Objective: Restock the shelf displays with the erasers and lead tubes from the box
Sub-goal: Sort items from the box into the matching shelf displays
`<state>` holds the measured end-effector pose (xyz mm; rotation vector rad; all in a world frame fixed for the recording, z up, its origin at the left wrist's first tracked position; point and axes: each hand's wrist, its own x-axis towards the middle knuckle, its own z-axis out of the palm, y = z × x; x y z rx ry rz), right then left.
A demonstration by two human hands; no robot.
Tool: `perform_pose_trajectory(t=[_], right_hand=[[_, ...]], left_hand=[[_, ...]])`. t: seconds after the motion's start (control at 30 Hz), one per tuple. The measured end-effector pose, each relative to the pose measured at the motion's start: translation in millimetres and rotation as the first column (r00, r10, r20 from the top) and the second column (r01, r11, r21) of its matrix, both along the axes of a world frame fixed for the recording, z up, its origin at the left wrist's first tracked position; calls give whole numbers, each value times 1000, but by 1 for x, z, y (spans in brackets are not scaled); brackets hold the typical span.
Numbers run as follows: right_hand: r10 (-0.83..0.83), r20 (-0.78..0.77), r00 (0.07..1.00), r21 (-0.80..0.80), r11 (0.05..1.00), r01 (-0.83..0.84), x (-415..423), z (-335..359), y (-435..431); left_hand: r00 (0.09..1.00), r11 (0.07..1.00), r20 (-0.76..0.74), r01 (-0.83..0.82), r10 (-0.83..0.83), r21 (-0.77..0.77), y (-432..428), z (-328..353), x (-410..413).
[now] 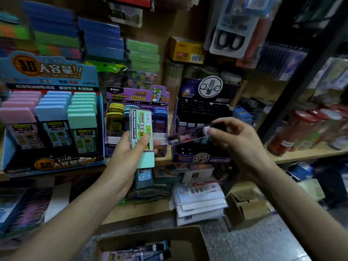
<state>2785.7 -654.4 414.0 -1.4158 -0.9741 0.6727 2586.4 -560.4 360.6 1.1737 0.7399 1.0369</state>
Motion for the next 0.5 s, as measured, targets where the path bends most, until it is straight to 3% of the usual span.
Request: perform_pose_trajectory(t=[0.2, 0.33, 0.5], right_hand=[[-246, 410, 878, 103, 969, 224, 57, 11, -11], [-230, 595, 770, 79, 970, 228, 72, 4, 2], [-144, 678, 721, 37, 986, 163, 77, -2, 19]], left_hand=[[999, 999, -8, 46, -46, 2, -2, -2, 7], [999, 999, -5, 54, -53, 8, -3, -4, 11], [998, 998, 9, 59, -59, 4, -2, -6, 12]])
